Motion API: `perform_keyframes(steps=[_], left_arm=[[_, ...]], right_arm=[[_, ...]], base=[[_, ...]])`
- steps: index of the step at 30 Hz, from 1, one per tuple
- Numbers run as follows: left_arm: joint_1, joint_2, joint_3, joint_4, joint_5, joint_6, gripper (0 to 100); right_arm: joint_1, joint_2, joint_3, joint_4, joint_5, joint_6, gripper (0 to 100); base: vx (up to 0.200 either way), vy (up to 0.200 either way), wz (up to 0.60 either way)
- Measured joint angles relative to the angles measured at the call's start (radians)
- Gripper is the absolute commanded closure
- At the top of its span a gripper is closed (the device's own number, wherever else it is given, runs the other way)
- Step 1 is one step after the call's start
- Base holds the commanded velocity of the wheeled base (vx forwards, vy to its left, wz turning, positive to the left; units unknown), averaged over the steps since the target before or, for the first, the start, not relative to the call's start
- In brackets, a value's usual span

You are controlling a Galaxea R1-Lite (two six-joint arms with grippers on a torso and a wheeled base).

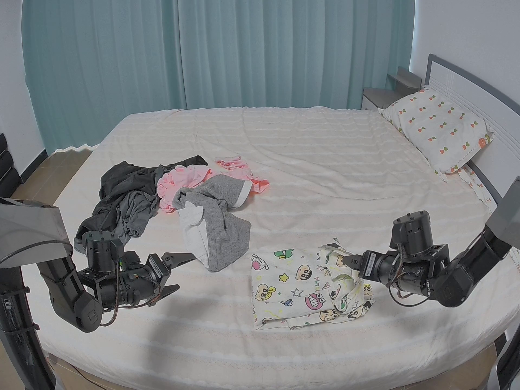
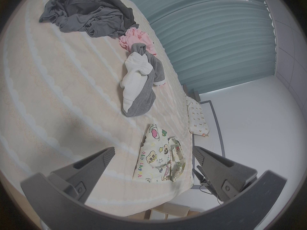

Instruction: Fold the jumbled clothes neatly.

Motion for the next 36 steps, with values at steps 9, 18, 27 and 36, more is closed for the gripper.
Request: perform_keyframes(steps=[9, 18, 27, 36], left_arm=[[-0.001, 0.004, 0.002, -0.013, -0.001, 0.0, 0], [0.0, 0.011, 0.003, -0.02, -0.001, 0.001, 0], [-0.001, 0.016, 0.003, -0.022, -0.001, 0.001, 0], [0.0, 0.017, 0.003, -0.022, -0.002, 0.001, 0]], right_arm=[[0.019, 0.12, -0.279, 0.316, -0.043, -0.096, 0], [0.041, 0.283, -0.434, 0.378, -0.164, -0.199, 0], [0.063, 0.371, -0.523, 0.385, -0.229, -0.283, 0], [0.052, 0.427, -0.563, 0.381, -0.34, -0.37, 0]], base=[[0.0, 0.0, 0.0], [0.0, 0.0, 0.0], [0.0, 0.0, 0.0], [0.0, 0.0, 0.0]])
